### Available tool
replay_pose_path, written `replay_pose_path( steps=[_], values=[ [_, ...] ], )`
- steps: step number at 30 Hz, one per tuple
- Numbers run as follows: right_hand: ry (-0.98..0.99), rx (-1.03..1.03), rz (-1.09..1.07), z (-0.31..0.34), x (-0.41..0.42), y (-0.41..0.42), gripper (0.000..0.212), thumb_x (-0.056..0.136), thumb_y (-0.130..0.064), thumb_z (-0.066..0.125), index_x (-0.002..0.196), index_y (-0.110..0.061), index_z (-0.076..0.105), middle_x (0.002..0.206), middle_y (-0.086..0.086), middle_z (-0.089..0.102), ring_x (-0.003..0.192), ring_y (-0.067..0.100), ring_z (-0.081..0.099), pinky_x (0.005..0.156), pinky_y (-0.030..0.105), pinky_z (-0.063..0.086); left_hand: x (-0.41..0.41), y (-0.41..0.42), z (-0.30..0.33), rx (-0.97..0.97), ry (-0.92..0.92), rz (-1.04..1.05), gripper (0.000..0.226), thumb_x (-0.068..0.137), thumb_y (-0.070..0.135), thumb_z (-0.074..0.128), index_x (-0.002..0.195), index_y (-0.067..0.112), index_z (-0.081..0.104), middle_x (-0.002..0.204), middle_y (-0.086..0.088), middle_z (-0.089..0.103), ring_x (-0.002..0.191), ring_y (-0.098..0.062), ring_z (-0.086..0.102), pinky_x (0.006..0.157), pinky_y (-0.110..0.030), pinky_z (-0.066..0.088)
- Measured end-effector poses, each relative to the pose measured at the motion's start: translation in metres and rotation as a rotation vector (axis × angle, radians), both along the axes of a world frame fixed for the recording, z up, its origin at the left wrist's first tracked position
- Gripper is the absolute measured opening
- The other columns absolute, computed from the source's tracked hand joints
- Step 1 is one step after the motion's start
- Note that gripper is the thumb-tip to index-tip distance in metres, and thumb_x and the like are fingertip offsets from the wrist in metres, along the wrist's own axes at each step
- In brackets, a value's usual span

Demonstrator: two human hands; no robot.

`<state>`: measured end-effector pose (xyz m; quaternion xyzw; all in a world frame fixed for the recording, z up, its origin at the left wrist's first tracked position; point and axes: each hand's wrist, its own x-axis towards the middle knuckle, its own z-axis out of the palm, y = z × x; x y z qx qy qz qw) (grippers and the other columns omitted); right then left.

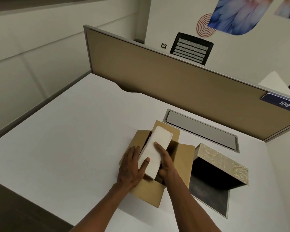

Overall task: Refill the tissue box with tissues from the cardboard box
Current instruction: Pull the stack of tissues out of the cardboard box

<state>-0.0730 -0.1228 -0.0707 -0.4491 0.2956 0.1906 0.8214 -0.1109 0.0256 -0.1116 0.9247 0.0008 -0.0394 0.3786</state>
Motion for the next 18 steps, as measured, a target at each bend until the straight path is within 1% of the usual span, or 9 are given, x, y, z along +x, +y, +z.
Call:
replay_pose_path(
  steps=[2,4,5,7,9,11,14,16,18],
  values=[
    [-0.012,0.027,-0.036,0.007,-0.001,-0.005,0.066,0.075,-0.033,0.086,0.132,-0.01,0.063,0.125,0.022,0.07,0.12,0.042,0.064,0.102,0.06,0.051,0.001,-0.001,0.011,-0.053,0.007,0.002,0.095,0.08,0.084,0.019,0.157,0.028,0.02,0.167,0.002,0.017,0.153,-0.018,0.018,0.119,-0.048,0.034],
    [-0.033,0.075,-0.062,0.016,-0.003,-0.009,0.065,0.075,-0.034,0.086,0.131,-0.01,0.063,0.119,0.022,0.072,0.115,0.042,0.066,0.098,0.059,0.053,0.001,-0.003,0.023,-0.124,0.004,-0.001,0.091,0.081,0.082,0.027,0.155,0.029,0.027,0.164,0.003,0.025,0.149,-0.019,0.027,0.115,-0.048,0.04],
    [-0.05,0.106,-0.073,0.021,-0.003,-0.011,0.064,0.076,-0.034,0.085,0.131,-0.011,0.063,0.119,0.022,0.072,0.116,0.042,0.065,0.099,0.06,0.053,0.002,-0.005,0.03,-0.176,0.007,-0.007,0.09,0.081,0.082,0.031,0.153,0.029,0.03,0.16,0.002,0.033,0.144,-0.019,0.036,0.111,-0.046,0.045],
    [-0.094,0.179,-0.104,0.03,-0.004,-0.014,0.067,0.078,-0.035,0.084,0.136,-0.012,0.06,0.129,0.024,0.067,0.124,0.044,0.061,0.102,0.063,0.049,0.001,-0.009,0.043,-0.315,0.005,-0.03,0.089,0.076,0.087,0.038,0.146,0.033,0.036,0.147,0.005,0.048,0.129,-0.016,0.052,0.098,-0.039,0.057],
    [-0.149,0.231,-0.148,0.039,-0.004,-0.017,0.071,0.078,-0.038,0.083,0.138,-0.014,0.056,0.133,0.024,0.064,0.126,0.045,0.059,0.103,0.064,0.047,-0.001,-0.014,0.056,-0.509,0.02,-0.021,0.084,0.07,0.091,0.047,0.139,0.044,0.036,0.136,0.009,0.052,0.117,-0.015,0.059,0.087,-0.032,0.062],
    [-0.195,0.252,-0.196,0.048,-0.003,-0.017,0.069,0.078,-0.043,0.081,0.136,-0.015,0.056,0.124,0.022,0.067,0.12,0.043,0.061,0.104,0.064,0.046,-0.003,-0.023,0.066,-0.75,0.07,0.081,0.094,0.06,0.09,0.059,0.139,0.05,0.029,0.134,0.007,0.05,0.112,-0.016,0.06,0.082,-0.034,0.063],
    [-0.235,0.248,-0.303,0.058,-0.005,-0.015,0.064,0.08,-0.048,0.078,0.132,-0.019,0.054,0.113,0.018,0.07,0.112,0.04,0.065,0.1,0.063,0.05,-0.006,-0.036,0.076,-1.031,0.168,0.254,0.113,0.051,0.085,0.072,0.146,0.047,0.024,0.13,0.004,0.05,0.114,-0.018,0.058,0.081,-0.036,0.063],
    [-0.249,0.23,-0.373,0.061,-0.007,-0.012,0.064,0.079,-0.048,0.078,0.132,-0.02,0.054,0.113,0.017,0.07,0.113,0.039,0.065,0.099,0.062,0.051,-0.004,-0.042,0.08,-1.11,0.22,0.243,0.111,0.05,0.081,0.077,0.142,0.044,0.029,0.127,0.003,0.054,0.114,-0.019,0.06,0.078,-0.033,0.063],
    [-0.261,0.197,-0.429,0.063,-0.01,-0.01,0.066,0.079,-0.046,0.079,0.134,-0.019,0.054,0.12,0.021,0.067,0.118,0.041,0.063,0.1,0.062,0.051,0.0,-0.045,0.083,-1.107,0.233,0.225,0.107,0.051,0.078,0.081,0.139,0.04,0.033,0.126,0.001,0.057,0.114,-0.022,0.061,0.079,-0.036,0.063]
  ],
)
